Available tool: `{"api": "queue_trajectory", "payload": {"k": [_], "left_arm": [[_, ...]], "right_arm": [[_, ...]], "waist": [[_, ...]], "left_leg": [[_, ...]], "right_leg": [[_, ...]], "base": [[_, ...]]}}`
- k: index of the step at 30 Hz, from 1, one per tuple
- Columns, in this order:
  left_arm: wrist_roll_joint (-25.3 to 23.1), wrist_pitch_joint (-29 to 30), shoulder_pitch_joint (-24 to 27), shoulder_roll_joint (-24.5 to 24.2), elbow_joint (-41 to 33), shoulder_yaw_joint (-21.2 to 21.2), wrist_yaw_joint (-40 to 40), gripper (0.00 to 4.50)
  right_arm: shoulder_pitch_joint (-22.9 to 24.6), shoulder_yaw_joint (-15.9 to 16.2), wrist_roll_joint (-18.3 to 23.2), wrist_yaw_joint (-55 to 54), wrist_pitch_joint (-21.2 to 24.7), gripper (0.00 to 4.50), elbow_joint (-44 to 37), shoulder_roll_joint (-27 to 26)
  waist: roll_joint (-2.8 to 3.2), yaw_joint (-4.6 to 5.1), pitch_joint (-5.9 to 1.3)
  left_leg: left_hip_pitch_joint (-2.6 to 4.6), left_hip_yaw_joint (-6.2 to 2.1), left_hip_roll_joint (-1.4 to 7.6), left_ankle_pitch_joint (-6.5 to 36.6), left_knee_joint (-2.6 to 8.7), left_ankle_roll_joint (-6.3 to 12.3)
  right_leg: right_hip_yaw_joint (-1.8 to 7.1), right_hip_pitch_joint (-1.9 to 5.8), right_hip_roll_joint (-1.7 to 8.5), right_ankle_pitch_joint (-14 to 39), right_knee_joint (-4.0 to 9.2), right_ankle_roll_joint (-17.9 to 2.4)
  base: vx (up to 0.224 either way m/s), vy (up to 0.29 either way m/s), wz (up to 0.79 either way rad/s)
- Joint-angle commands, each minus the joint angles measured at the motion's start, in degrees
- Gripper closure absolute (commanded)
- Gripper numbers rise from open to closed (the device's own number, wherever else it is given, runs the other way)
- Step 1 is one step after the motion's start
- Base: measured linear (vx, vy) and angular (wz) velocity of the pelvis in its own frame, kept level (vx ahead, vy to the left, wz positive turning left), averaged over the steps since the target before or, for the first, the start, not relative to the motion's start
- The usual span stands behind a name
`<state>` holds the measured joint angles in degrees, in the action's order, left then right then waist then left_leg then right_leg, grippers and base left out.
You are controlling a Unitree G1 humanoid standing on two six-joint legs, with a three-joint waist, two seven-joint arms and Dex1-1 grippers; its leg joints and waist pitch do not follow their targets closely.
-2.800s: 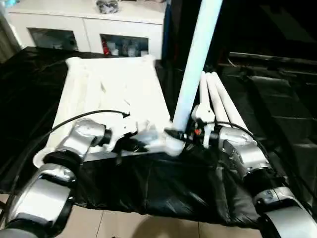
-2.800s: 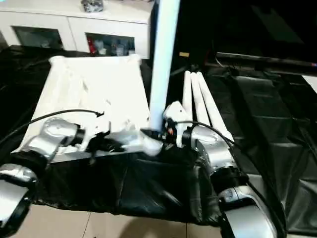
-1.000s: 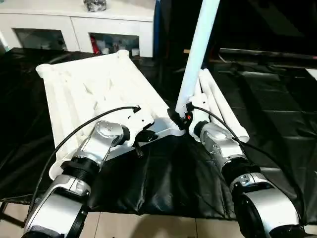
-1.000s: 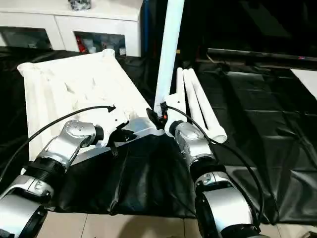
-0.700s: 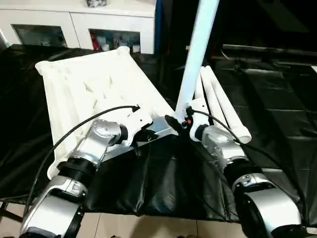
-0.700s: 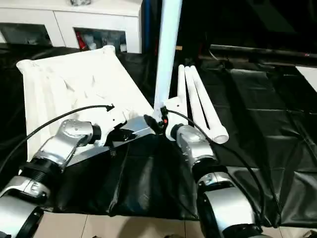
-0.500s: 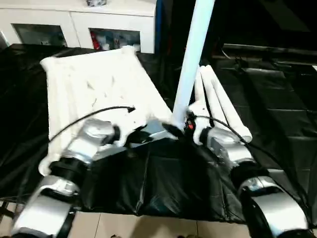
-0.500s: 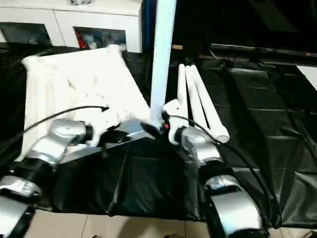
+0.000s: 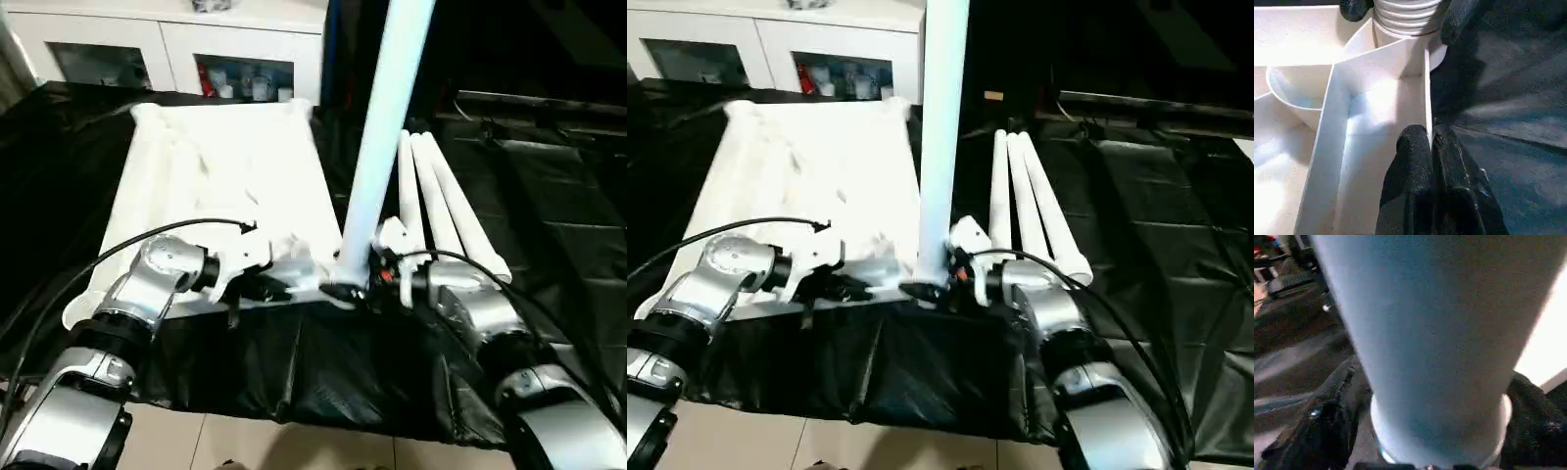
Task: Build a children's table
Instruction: Rotate leg to tighten
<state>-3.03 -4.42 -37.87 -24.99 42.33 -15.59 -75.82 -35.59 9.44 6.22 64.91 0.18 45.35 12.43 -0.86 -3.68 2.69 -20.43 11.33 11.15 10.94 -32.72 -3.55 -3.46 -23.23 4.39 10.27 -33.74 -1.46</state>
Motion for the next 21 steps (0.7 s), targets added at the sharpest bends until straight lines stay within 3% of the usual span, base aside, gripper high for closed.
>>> {"api": "queue_trajectory", "payload": {"k": [1, 3, 10, 14, 15, 17, 21], "left_arm": [[0.09, -1.67, -0.86, 1.03, 1.08, -1.65, -1.22, 4.5], [0.0, -2.03, -0.97, 1.02, 1.6, -1.74, -1.54, 4.5], [-0.24, -1.5, -1.74, 2.19, 3.63, -0.76, 0.89, 4.5], [-1.7, 2.07, -2.92, 3.89, 4.75, 0.04, 7.31, 4.5], [-1.68, 3.4, -3.33, 4.83, 4.94, 0.44, 9.18, 4.5], [-1.55, 5.38, -3.92, 6.23, 5.07, 1.05, 11.69, 4.5], [-2.54, 10.25, -4.99, 10.24, 3.29, 1.72, 19.92, 4.5]], "right_arm": [[1.07, 2.19, -0.21, 2.53, 1.37, 1.13, -1.94, -0.8], [1.38, 2.32, -0.21, 2.79, 1.67, 1.44, -2.47, -0.81], [2.54, 2.18, -0.5, -0.06, 3.0, 1.68, -3.43, -1.85], [2.32, 0.99, -2.11, -8.16, 3.26, 1.7, -1.37, -4.31], [1.71, 0.54, -3.09, -12.63, 3.33, 1.7, 0.42, -5.42], [0.74, -0.33, -4.14, -18.92, 3.42, 1.7, 2.96, -7.06], [-2.56, -3.69, -3.81, -33.06, 2.59, 1.7, 9.68, -11.94]], "waist": [[0.27, 0.02, -3.55], [0.27, -0.04, -3.44], [0.38, -0.04, -3.34], [0.24, 0.37, -2.93], [-0.13, 0.47, -2.87], [0.15, 0.82, -2.76], [0.18, 1.73, -2.87]], "left_leg": [[0.63, -0.52, 2.64, 8.27, 3.28, 3.25], [0.63, -0.54, 2.6, 8.97, 3.32, 2.87], [0.78, -0.62, 2.66, 10.92, 3.45, 1.36], [1.02, -0.83, 2.51, 14.43, 3.77, -0.24], [1.11, -0.9, 2.48, 15.25, 3.81, -0.52], [1.25, -1.22, 2.37, 16.06, 3.91, -1.41], [1.23, -1.43, 2.31, 17.41, 3.99, -2.22]], "right_leg": [[2.59, 3.06, 3.88, 4.79, 2.46, -15.07], [2.6, 3.01, 3.89, 6.42, 2.64, -14.65], [2.62, 2.79, 3.87, 9.39, 2.87, -13.88], [2.73, 2.53, 4.06, 16.64, 3.67, -12.14], [2.78, 2.39, 4.15, 19.52, 4.02, -11.23], [2.81, 2.15, 4.32, 22.86, 4.32, -10.25], [2.72, 2.01, 4.2, 23.36, 4.47, -9.9]], "base": [[0.0, 0.0, 0.0], [0.0, 0.0, 0.0], [0.0, 0.0, 0.0], [0.0, 0.0, 0.0], [0.0, 0.0, 0.0], [0.0, 0.0, 0.0], [0.0, 0.0, 0.0]]}}
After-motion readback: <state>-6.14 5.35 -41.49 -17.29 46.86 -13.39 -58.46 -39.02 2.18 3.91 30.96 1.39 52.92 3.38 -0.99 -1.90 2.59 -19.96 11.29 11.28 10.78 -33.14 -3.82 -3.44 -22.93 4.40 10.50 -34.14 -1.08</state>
